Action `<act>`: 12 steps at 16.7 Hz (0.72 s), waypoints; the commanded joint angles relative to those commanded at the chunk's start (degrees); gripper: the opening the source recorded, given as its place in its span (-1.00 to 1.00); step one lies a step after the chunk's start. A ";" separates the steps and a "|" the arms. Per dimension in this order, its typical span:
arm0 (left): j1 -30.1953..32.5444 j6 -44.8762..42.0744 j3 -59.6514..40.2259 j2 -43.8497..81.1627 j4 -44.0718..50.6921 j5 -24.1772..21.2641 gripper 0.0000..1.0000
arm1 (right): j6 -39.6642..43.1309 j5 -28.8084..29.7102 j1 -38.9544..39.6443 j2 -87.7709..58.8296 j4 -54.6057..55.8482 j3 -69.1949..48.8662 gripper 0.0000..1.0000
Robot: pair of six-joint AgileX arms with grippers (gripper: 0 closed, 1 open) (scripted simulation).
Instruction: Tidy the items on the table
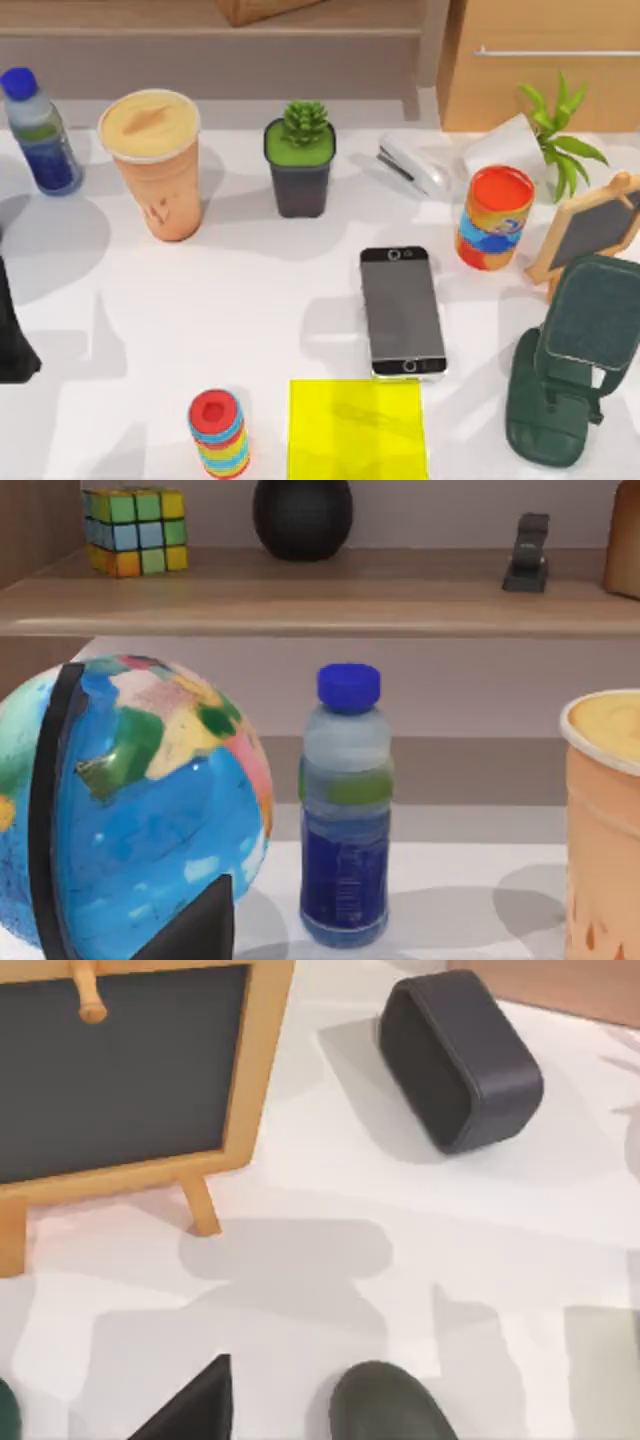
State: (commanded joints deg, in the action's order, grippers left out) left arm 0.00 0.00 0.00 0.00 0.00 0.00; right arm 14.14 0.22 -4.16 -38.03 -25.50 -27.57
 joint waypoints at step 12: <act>0.00 0.00 0.00 0.00 0.00 0.00 1.00 | 18.42 -0.04 -5.22 -54.18 -33.26 -36.06 1.00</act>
State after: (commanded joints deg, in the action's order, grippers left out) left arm 0.00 0.00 0.00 0.00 0.00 0.00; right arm 32.56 0.19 -9.38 -92.21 -58.76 -63.62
